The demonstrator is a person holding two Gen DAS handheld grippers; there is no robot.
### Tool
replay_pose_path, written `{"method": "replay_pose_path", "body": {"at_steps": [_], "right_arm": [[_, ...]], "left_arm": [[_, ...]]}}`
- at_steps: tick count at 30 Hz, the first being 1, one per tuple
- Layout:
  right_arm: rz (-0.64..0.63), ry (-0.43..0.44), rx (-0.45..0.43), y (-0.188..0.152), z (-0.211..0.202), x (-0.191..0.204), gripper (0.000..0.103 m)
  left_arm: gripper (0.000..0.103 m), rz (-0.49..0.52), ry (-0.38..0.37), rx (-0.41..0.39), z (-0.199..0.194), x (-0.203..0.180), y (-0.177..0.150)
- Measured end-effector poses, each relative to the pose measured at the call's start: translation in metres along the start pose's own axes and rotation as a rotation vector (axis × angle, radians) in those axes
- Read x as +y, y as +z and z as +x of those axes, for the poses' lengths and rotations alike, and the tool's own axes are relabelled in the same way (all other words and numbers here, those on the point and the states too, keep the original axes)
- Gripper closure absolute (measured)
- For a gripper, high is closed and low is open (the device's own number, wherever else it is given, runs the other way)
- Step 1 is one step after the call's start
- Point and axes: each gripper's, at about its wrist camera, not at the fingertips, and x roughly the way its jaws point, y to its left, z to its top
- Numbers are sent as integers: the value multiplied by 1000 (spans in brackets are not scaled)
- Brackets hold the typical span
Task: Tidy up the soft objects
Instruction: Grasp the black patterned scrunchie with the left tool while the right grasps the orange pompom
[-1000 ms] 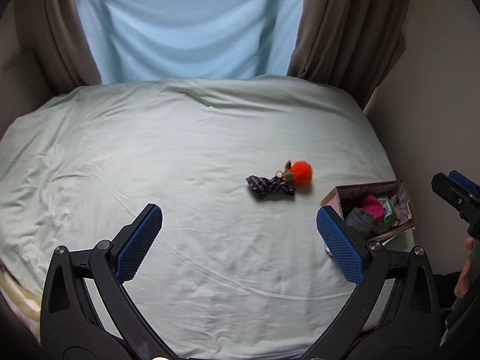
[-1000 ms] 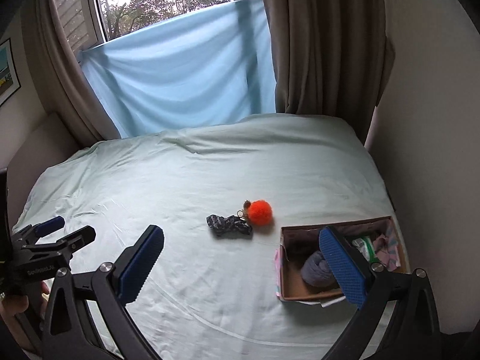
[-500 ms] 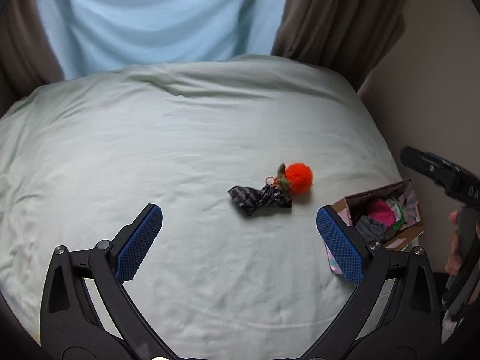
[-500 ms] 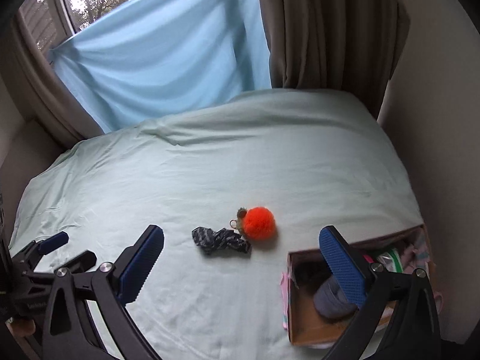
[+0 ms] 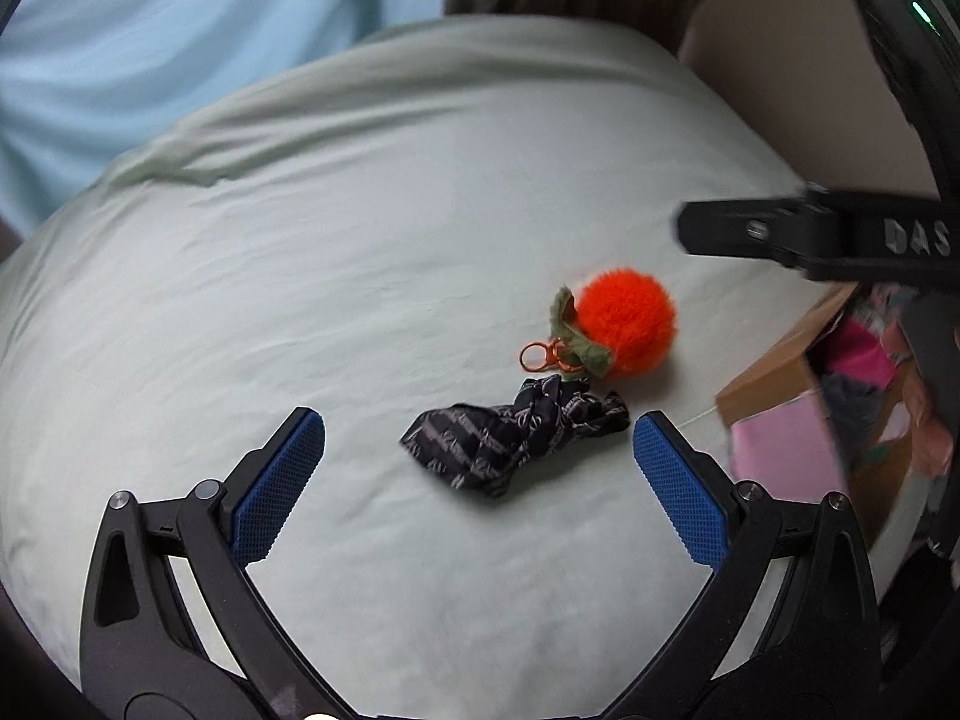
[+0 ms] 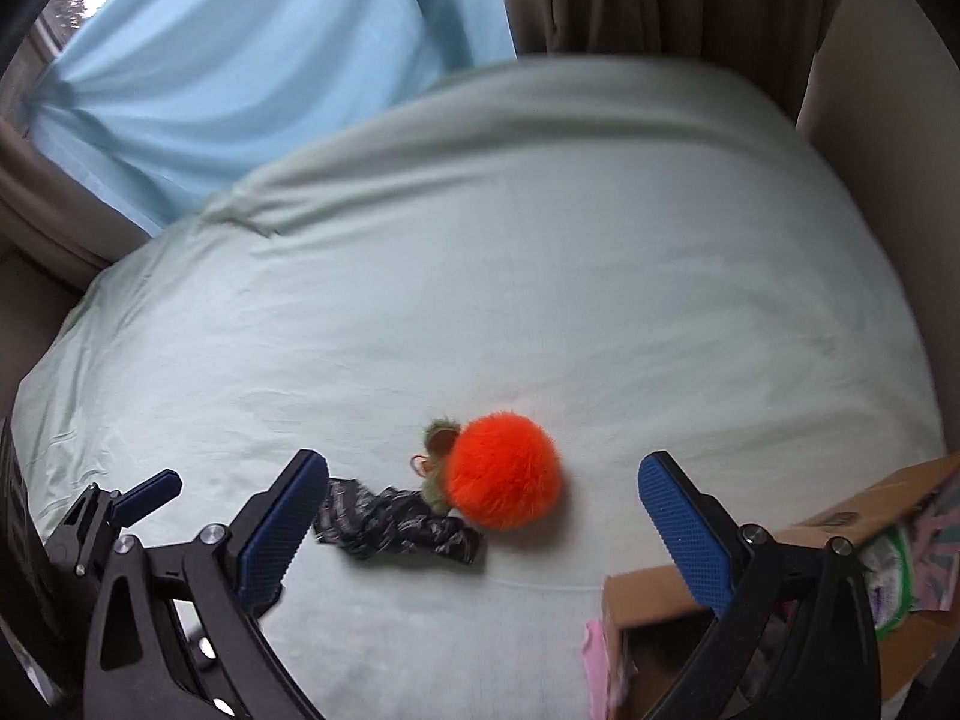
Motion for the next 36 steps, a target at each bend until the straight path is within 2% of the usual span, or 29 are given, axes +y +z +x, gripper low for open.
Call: {"method": "replay_pose_path", "body": {"at_steps": [3, 8, 12, 17, 24, 29, 32, 36], "right_arm": [[17, -8, 59, 4, 35, -4, 0], [38, -22, 151, 5, 84, -11, 15], [43, -33, 205, 1, 108, -15, 21], [55, -26, 259, -7, 130, -19, 37], [44, -35, 256, -10, 133, -18, 48], [18, -41, 241, -14, 130, -18, 62], [21, -35, 230, -16, 128, -20, 67], [27, -24, 210, -18, 122, -23, 68]], "left_arm": [[1, 55, -1, 22, 30, -5, -1], [7, 114, -24, 42, 69, -11, -4], [16, 161, -43, 71, 95, -19, -6], [20, 182, -63, 68, 106, -23, -7], [34, 234, -101, 91, 113, -35, -13], [57, 286, -116, 101, 116, -47, -17], [64, 329, -106, 100, 113, -55, -25], [68, 330, -102, 105, 111, -57, -23]]}}
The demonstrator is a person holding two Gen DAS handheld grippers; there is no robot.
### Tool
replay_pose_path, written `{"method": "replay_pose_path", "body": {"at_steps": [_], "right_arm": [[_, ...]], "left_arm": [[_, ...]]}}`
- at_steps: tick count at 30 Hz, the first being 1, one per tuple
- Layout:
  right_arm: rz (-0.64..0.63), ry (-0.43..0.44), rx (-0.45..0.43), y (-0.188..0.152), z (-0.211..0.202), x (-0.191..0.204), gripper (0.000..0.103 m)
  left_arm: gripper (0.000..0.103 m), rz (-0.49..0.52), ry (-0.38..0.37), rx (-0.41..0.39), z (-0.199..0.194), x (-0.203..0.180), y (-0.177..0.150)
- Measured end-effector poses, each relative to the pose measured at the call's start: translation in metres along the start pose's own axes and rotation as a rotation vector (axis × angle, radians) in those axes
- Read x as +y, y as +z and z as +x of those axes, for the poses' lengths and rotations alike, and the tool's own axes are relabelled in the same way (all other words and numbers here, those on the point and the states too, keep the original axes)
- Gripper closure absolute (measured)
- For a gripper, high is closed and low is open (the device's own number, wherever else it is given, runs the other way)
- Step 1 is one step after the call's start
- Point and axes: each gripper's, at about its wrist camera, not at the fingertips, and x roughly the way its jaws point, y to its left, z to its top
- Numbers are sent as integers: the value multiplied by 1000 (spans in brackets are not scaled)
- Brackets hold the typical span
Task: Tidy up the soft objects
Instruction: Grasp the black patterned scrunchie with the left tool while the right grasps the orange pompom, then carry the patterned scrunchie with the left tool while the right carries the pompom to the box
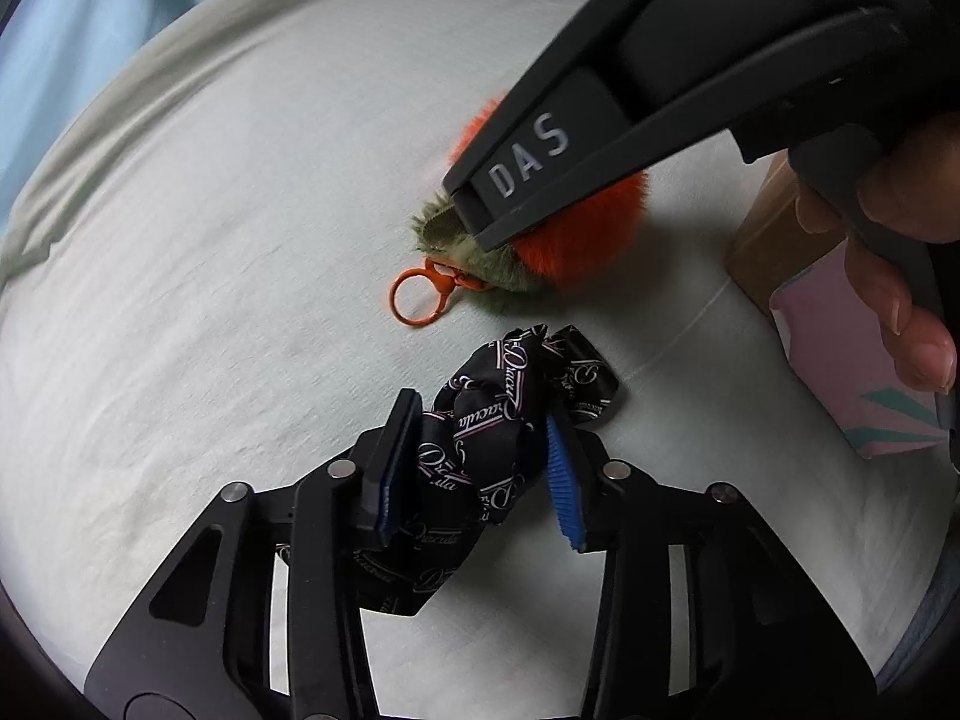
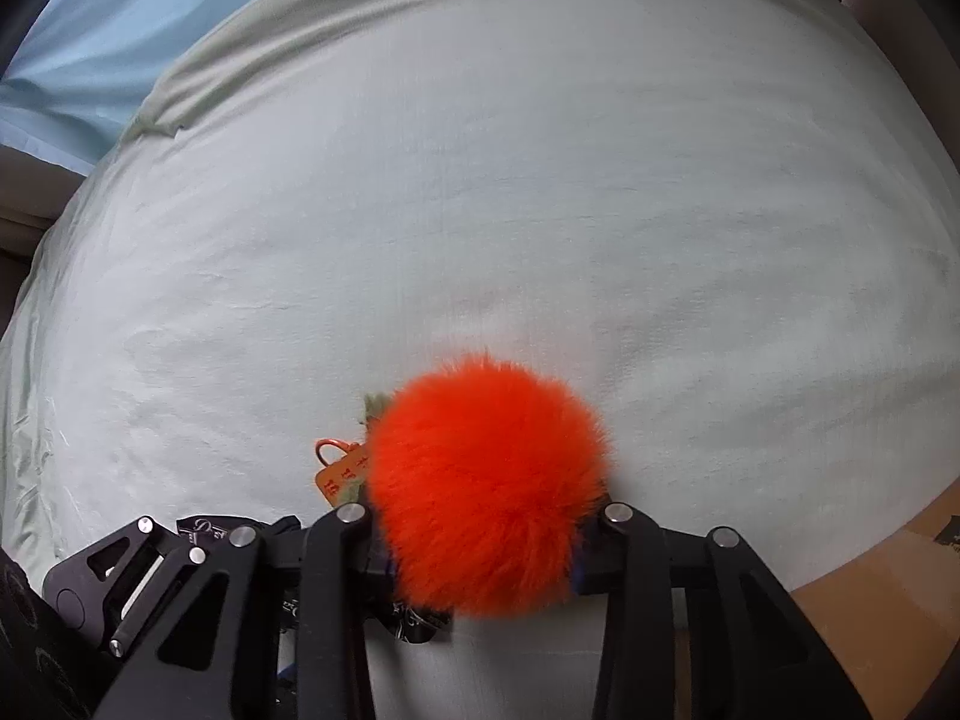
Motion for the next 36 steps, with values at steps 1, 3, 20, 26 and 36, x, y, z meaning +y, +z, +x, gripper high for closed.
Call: {"method": "replay_pose_path", "body": {"at_steps": [1, 3, 20, 26, 36], "right_arm": [[1, 1, -8, 0, -3, 0, 69], [0, 6, -25, -1, -11, -1, 69], [-10, 51, -219, -23, -153, 11, 69], [-20, 69, -281, -53, -223, 11, 69], [-8, 78, -349, -106, -315, -39, 69]], "left_arm": [[69, -3, 3, 2, -1, -1, 3], [71, -14, 10, -1, -7, -1, 2], [72, -149, 115, -119, -142, -10, 13], [72, -202, 149, -170, -214, -31, 25], [72, -275, 148, -250, -290, -110, 56]]}}
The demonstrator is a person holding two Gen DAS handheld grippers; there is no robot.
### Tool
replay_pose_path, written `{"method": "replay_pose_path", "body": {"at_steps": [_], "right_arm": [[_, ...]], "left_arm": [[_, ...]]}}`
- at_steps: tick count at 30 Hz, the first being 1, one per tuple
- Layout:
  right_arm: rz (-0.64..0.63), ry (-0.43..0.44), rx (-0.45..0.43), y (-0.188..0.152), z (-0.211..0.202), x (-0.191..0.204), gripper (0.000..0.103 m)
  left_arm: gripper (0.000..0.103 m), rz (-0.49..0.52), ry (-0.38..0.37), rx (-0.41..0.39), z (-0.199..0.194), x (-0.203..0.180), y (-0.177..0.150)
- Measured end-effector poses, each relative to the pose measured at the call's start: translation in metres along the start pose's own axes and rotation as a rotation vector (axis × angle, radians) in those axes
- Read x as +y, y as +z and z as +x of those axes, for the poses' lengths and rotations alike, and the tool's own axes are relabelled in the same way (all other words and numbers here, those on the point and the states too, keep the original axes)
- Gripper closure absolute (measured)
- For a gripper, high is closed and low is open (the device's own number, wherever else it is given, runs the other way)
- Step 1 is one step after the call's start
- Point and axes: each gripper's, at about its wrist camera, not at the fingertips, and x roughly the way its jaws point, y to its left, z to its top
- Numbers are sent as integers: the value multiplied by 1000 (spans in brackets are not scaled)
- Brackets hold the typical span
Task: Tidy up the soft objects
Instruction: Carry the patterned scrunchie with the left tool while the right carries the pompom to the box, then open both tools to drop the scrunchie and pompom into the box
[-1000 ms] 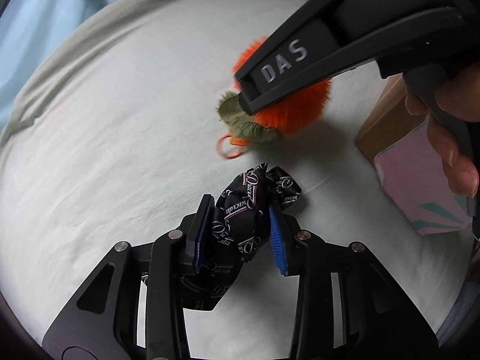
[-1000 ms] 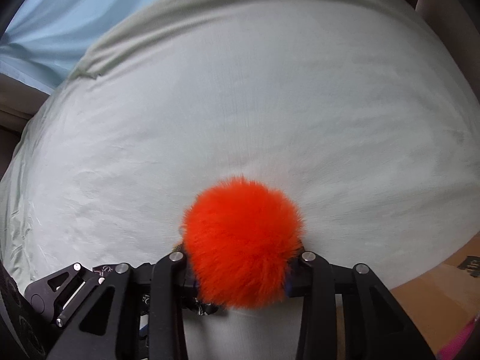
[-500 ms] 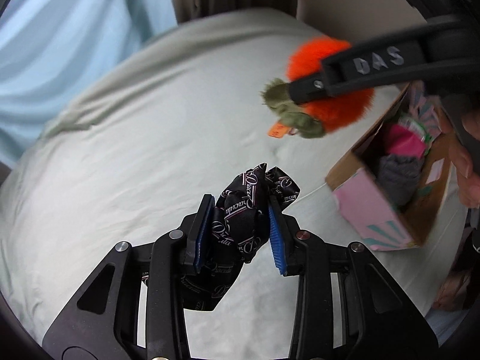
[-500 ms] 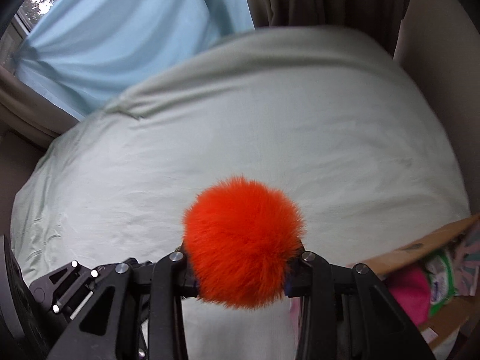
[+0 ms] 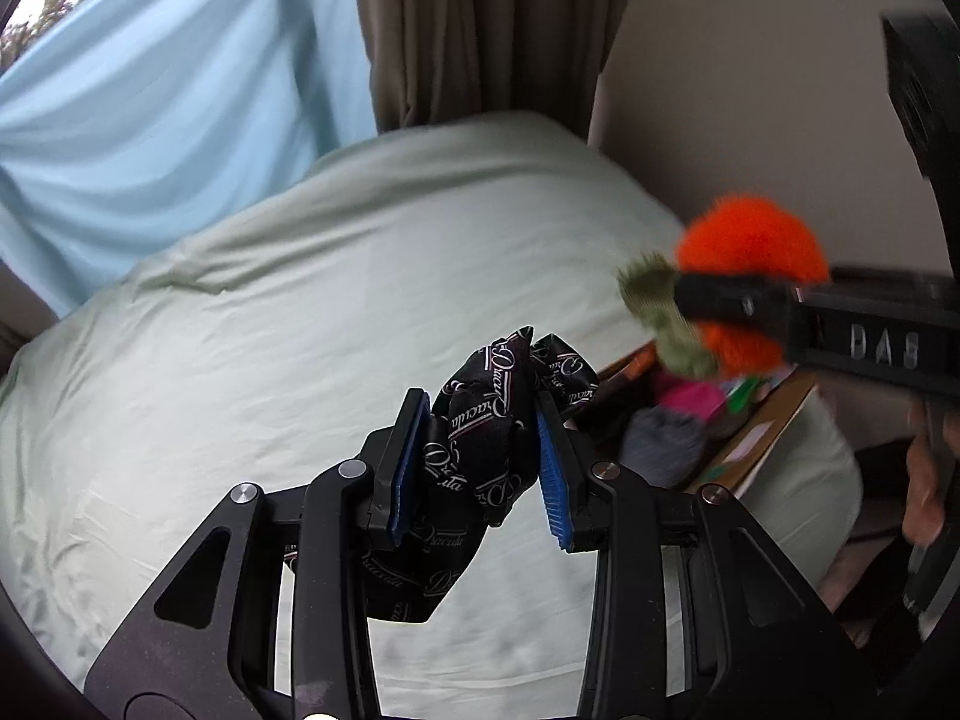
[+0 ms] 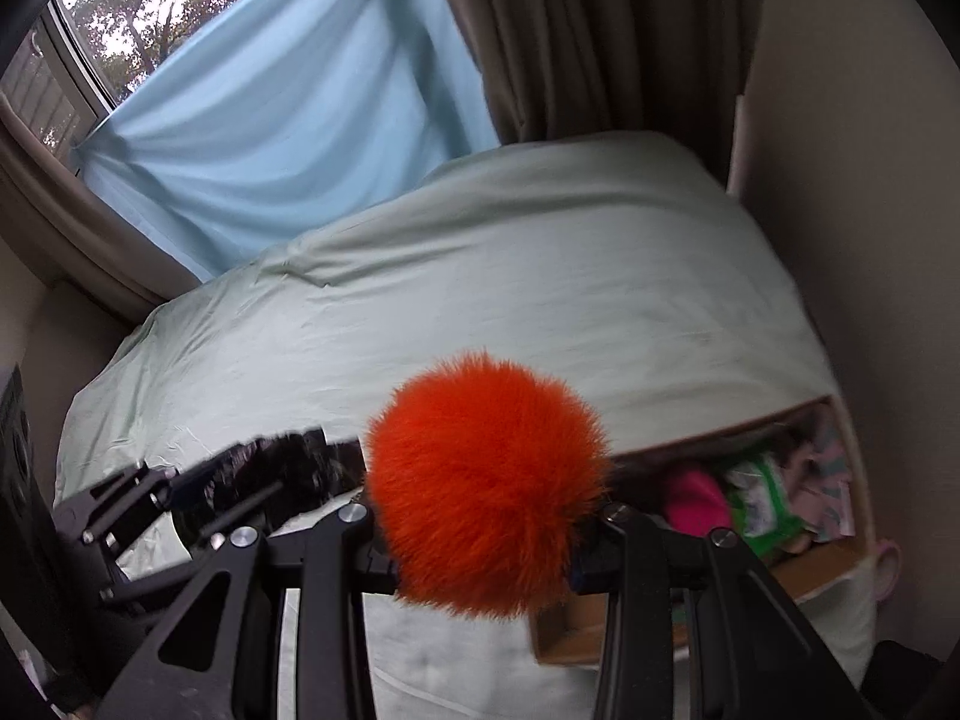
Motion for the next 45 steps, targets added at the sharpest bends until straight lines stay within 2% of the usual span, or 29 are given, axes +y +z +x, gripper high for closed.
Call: {"method": "replay_pose_path", "body": {"at_steps": [5, 10, 15, 18, 25, 30, 34, 36, 37, 38, 39, 41, 43, 45], "right_arm": [[-14, -31, -1, -12, -34, -43, 69], [-7, -54, 17, -23, -48, -93, 69], [1, -92, 42, -28, -49, -144, 69], [28, -106, 80, -32, -32, -175, 69], [73, -106, 173, -45, 20, -215, 69], [91, -82, 231, -59, 50, -223, 69], [105, -41, 268, -67, 70, -223, 69], [114, -29, 278, -66, 76, -225, 65], [123, -32, 277, -64, 79, -225, 63], [130, -34, 274, -62, 79, -225, 58], [137, -30, 274, -60, 80, -226, 51], [152, -34, 260, -57, 79, -228, 16], [157, -42, 235, -54, 77, -229, 4], [169, -47, 226, -52, 73, -232, 4]], "left_arm": [[72, -17, -15, -23, -6, -48, 7], [72, -31, -37, -6, 7, -98, 13], [72, -38, -56, 43, 39, -141, 15], [72, -41, -62, 84, 66, -157, 11], [72, -85, -32, 209, 127, -159, -8], [72, -108, -8, 282, 162, -146, -20], [71, -88, 2, 313, 176, -144, -22], [61, -83, -13, 327, 179, -143, -24], [42, -80, -18, 328, 178, -145, -24], [11, -78, -17, 328, 177, -146, -23], [0, -72, -9, 325, 176, -146, -24], [1, -64, -8, 308, 172, -148, -24], [1, -60, 2, 315, 170, -148, -25], [0, -70, -6, 315, 165, -147, -25]]}}
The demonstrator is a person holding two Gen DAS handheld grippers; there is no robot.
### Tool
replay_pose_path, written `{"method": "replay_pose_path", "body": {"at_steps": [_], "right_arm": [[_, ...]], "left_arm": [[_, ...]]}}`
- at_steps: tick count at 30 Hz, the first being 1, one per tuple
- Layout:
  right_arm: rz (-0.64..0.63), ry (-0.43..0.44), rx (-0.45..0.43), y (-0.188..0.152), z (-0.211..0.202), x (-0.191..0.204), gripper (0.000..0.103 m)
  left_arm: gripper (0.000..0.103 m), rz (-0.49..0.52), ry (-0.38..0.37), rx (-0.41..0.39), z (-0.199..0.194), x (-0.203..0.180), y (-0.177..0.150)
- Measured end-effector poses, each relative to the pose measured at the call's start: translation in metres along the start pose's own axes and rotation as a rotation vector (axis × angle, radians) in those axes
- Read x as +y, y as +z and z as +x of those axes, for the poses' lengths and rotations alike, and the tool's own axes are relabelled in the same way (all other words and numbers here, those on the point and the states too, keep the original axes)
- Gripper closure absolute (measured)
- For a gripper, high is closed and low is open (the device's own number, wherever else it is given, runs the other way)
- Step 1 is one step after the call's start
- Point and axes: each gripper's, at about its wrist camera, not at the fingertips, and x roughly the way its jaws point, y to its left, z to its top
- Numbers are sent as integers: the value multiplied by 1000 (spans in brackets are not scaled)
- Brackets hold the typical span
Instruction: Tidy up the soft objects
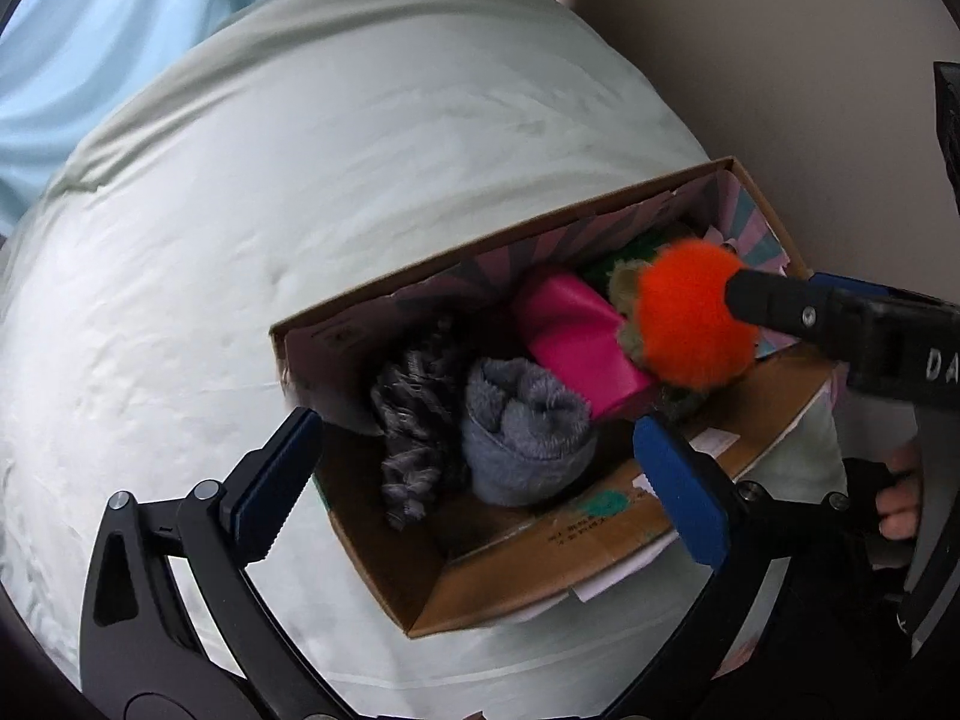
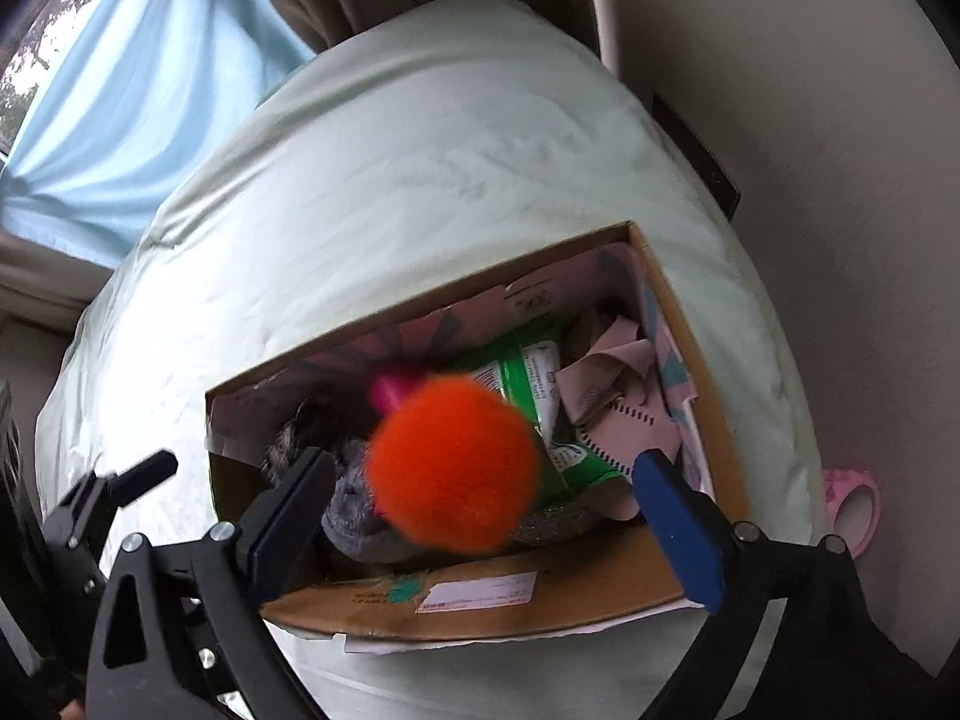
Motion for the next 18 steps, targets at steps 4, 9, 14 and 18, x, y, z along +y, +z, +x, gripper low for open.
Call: {"method": "replay_pose_path", "body": {"at_steps": [4, 9, 14, 18], "right_arm": [[2, -9, 4, 1, -3, -2, 4], [-11, -10, -10, 1, -13, 3, 4], [-55, -11, -55, -2, -39, 19, 4], [-109, -15, -93, -5, -68, 41, 4]], "left_arm": [[0, -7, 3, -7, -5, 1, -3], [0, -16, 6, -39, -24, 3, -4], [0, -30, 8, -90, -56, 7, -8], [0, -68, 12, -144, -96, 18, -18]]}}
